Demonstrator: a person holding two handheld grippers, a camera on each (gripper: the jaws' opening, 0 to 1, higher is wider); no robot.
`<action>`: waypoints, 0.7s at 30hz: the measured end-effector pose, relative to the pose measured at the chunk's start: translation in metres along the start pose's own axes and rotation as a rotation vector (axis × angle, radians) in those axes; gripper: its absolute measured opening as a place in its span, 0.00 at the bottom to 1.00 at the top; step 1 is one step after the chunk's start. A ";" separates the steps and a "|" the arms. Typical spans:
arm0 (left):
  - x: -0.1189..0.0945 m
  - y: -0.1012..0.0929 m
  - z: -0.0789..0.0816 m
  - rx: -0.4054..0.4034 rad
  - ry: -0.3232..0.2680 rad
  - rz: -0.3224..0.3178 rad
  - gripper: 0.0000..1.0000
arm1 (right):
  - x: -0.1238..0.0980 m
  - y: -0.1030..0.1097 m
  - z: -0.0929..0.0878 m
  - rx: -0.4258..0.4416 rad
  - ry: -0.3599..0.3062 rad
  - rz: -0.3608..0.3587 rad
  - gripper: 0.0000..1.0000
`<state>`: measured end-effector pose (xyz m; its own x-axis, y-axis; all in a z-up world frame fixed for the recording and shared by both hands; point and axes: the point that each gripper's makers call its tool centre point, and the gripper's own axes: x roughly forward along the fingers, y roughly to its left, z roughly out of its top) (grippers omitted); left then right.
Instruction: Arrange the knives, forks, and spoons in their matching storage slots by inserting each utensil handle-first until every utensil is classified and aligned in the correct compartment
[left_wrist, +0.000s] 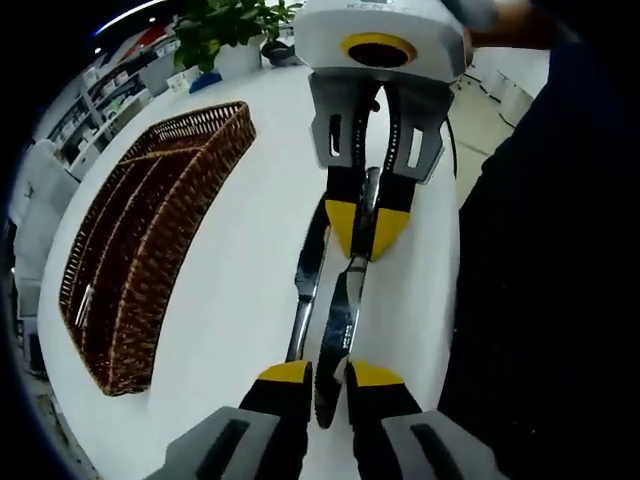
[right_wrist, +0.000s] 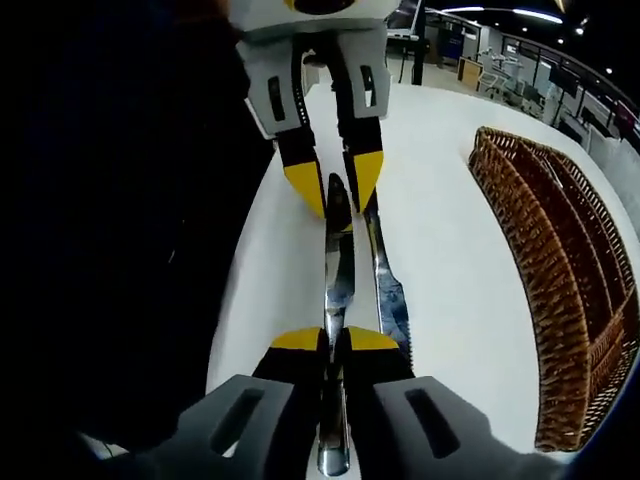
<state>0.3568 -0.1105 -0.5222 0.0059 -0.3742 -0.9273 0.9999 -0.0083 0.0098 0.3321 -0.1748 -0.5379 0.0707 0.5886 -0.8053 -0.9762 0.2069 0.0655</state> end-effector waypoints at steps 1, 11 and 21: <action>0.000 0.000 0.000 -0.001 -0.005 0.002 0.17 | 0.000 0.000 0.000 0.000 0.001 -0.001 0.05; -0.018 0.007 0.021 -0.093 -0.185 0.000 0.33 | -0.005 0.001 0.006 0.019 0.005 -0.008 0.05; -0.037 0.014 0.028 -0.142 -0.301 0.010 0.49 | -0.015 -0.003 0.016 0.032 0.003 -0.034 0.05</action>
<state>0.3707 -0.1226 -0.4776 0.0337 -0.6314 -0.7747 0.9915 0.1186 -0.0536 0.3373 -0.1720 -0.5167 0.1031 0.5786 -0.8091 -0.9660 0.2520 0.0571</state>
